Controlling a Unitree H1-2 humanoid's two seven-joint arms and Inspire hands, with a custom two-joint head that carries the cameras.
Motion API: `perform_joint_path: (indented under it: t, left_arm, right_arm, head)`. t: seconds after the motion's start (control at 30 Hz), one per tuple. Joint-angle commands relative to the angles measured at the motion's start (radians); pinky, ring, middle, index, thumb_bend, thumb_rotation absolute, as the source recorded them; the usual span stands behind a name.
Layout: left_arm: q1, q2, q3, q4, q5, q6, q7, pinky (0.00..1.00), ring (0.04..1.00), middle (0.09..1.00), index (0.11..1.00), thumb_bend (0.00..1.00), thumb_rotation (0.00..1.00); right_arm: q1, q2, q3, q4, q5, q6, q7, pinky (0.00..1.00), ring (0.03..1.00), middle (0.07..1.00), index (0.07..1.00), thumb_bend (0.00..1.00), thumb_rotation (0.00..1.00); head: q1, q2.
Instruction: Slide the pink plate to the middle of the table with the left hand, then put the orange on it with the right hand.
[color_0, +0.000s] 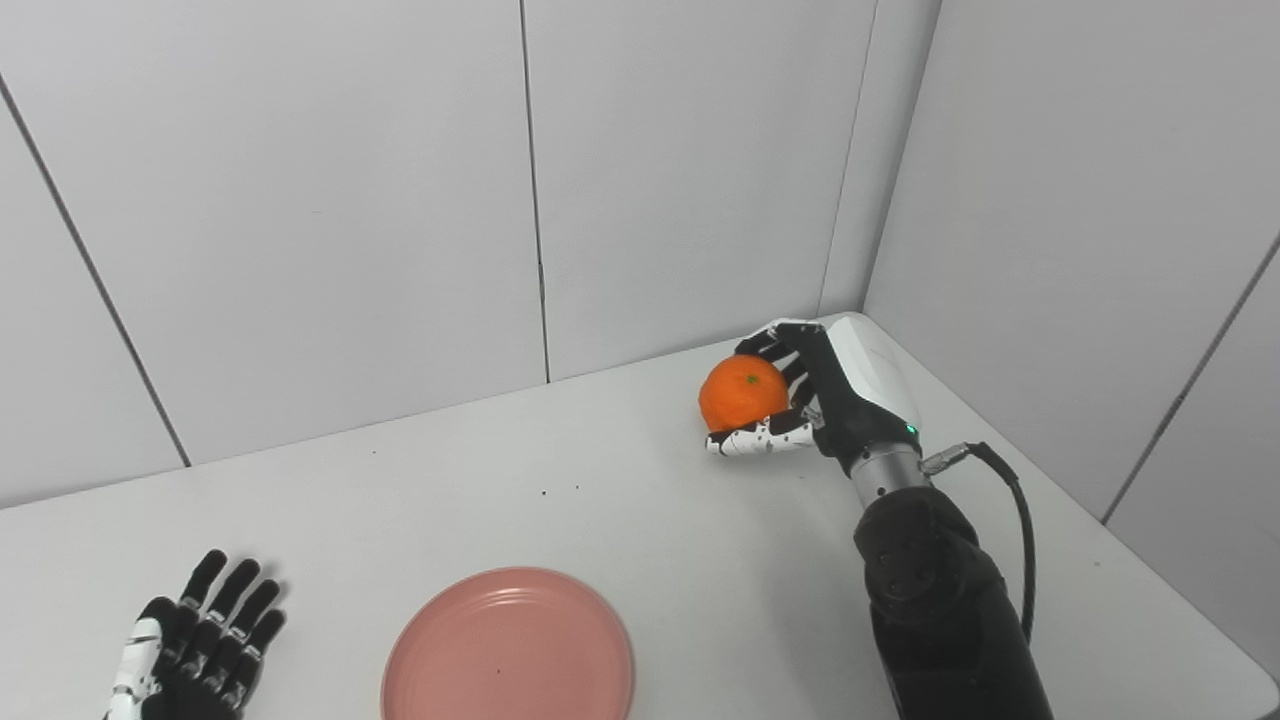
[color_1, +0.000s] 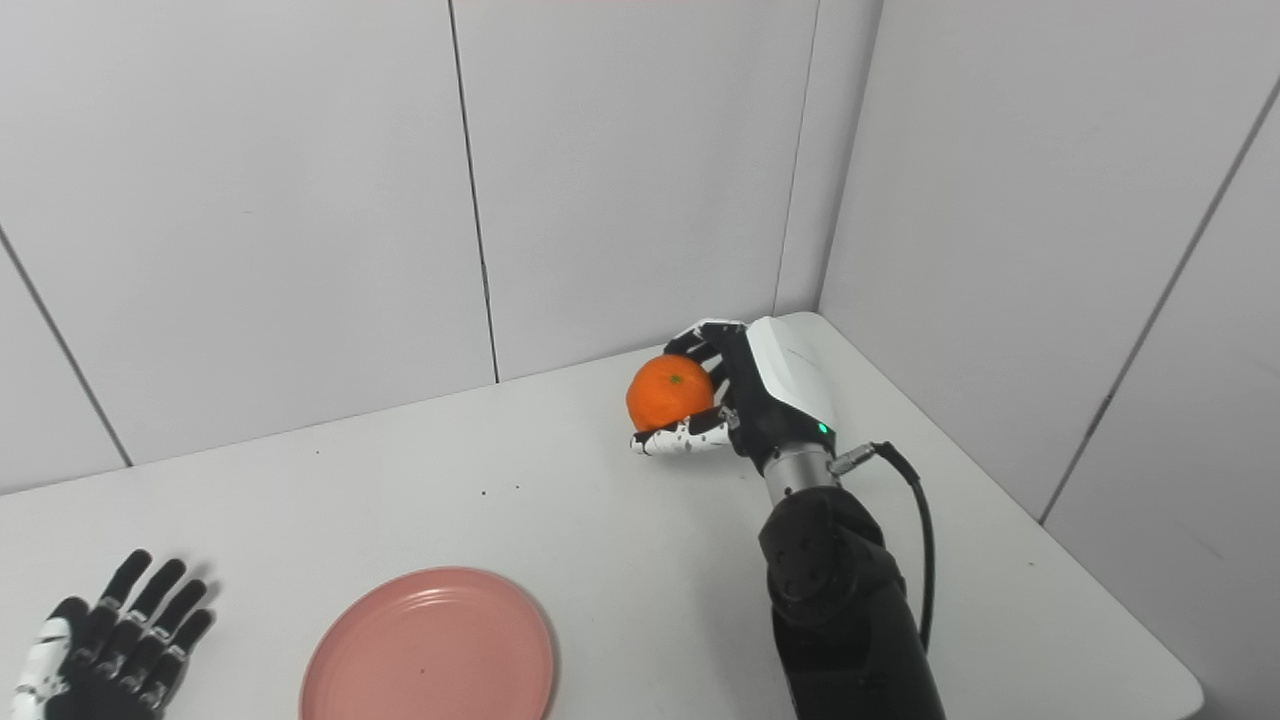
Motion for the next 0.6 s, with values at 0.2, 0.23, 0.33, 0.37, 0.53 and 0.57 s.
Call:
perform_joint_path:
  t: [0.2,0.23,0.33,0.37,0.53,0.57]
  left_arm:
    - [0.051,-0.035,-0.032,-0.021,0.056,0.002,0.045,0.94,0.927,0.934,0.928,0.32,1.00]
    - [0.051,-0.039,-0.034,-0.022,0.057,0.000,0.046,0.94,0.928,0.937,0.929,0.32,1.00]
    - [0.054,-0.051,-0.042,-0.031,0.069,-0.002,0.056,0.94,0.926,0.935,0.928,0.33,1.00]
    - [0.058,-0.057,-0.047,-0.040,0.076,-0.002,0.063,0.94,0.926,0.934,0.928,0.33,1.00]
    - [0.069,-0.082,-0.061,-0.071,0.104,0.004,0.096,0.93,0.924,0.928,0.917,0.35,1.00]
    - [0.070,-0.088,-0.063,-0.075,0.108,0.006,0.103,0.93,0.923,0.928,0.917,0.35,1.00]
  right_arm:
    - [-0.039,0.094,0.147,-0.108,-0.068,-0.020,0.053,0.35,0.436,0.495,0.486,0.52,0.13]
    - [-0.037,0.092,0.164,-0.106,-0.062,-0.030,0.049,0.34,0.425,0.488,0.485,0.52,0.13]
    - [-0.036,0.100,0.205,-0.103,-0.041,-0.034,0.041,0.35,0.426,0.490,0.485,0.52,0.13]
    - [-0.035,0.106,0.221,-0.104,-0.033,-0.035,0.043,0.35,0.427,0.492,0.485,0.52,0.13]
    - [-0.028,0.124,0.283,-0.104,-0.017,-0.037,0.036,0.33,0.410,0.482,0.485,0.52,0.13]
    - [-0.025,0.131,0.295,-0.103,-0.012,-0.036,0.035,0.33,0.410,0.482,0.485,0.52,0.13]
  head:
    - [0.067,0.021]
    - [0.088,0.028]
    - [0.117,0.040]
    - [0.143,0.047]
    - [0.192,0.059]
    - [0.214,0.065]
